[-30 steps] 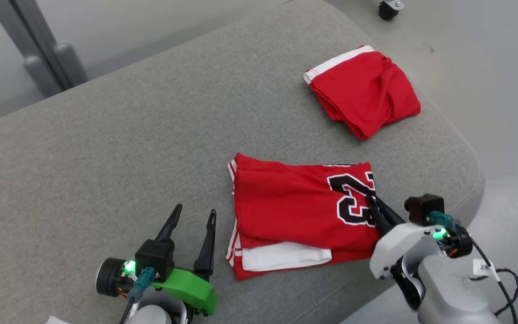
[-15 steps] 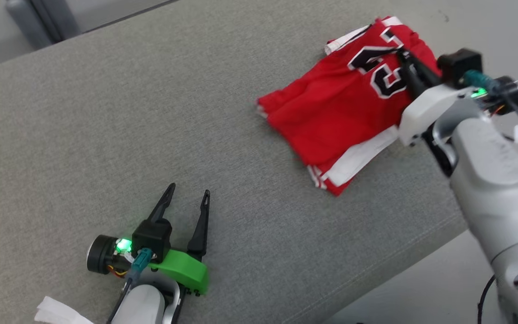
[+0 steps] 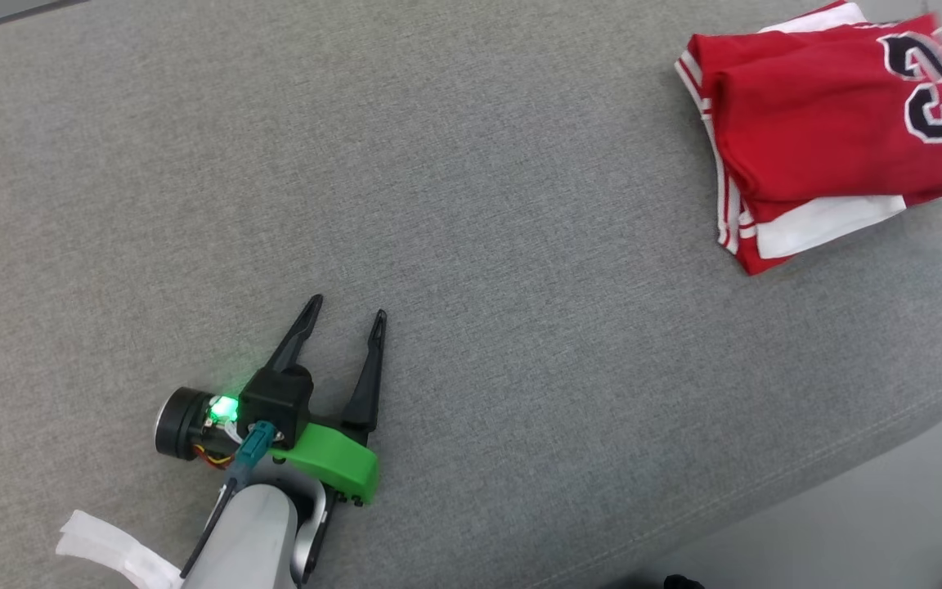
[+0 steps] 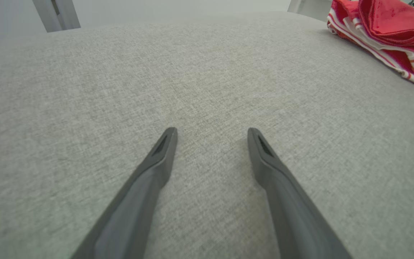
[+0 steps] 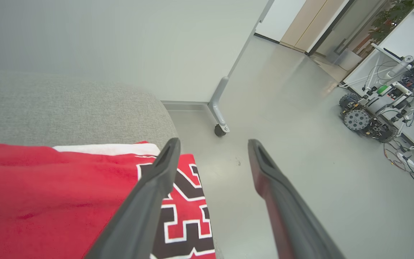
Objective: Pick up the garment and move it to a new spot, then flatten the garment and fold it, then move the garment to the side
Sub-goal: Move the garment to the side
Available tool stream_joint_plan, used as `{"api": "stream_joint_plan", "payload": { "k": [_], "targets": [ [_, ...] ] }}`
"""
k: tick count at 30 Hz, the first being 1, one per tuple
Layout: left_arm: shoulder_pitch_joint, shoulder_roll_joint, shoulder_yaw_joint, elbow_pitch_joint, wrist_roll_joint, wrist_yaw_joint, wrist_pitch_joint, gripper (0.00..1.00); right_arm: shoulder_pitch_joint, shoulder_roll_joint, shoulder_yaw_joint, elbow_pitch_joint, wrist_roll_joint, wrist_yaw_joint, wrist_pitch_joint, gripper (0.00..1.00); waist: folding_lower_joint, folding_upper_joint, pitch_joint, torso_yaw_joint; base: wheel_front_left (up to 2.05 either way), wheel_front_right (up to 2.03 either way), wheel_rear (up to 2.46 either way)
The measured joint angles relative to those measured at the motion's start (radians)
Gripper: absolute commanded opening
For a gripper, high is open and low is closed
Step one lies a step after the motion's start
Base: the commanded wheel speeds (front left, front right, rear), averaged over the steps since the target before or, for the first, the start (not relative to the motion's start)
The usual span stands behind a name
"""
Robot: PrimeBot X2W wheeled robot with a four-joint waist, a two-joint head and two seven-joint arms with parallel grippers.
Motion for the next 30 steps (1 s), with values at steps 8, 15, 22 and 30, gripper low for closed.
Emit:
{"api": "stream_joint_plan", "payload": {
  "k": [8, 15, 22, 30],
  "targets": [
    [0.013, 0.002, 0.041, 0.0, -0.01, 0.03, 0.001, 1.0, 0.078, 0.2, -0.008, -0.266, 0.024, 0.0, -0.016, 1.0, 0.0, 0.0, -0.031, 0.022, 0.0, 0.0, 0.0],
    [0.035, 0.004, 0.103, -0.022, -0.037, 0.069, 0.001, 1.0, 0.253, 0.265, 0.148, -0.525, 0.203, 0.0, -0.016, 1.0, 0.0, 0.0, -0.081, 0.059, 0.0, 0.0, 0.0],
    [0.072, 0.004, 0.16, -0.04, -0.052, 0.1, 0.001, 1.0, 0.435, 0.29, 0.232, -0.636, 0.288, 0.0, -0.016, 1.0, 0.0, 0.0, -0.135, 0.127, 0.0, 0.0, 0.0],
    [0.135, 0.005, 0.19, -0.052, -0.069, 0.128, 0.001, 1.0, 0.629, 0.293, 0.263, -0.628, 0.351, 0.0, -0.016, 1.0, 0.0, 0.0, -0.204, 0.219, 0.0, 0.0, 0.0]
  ]
}}
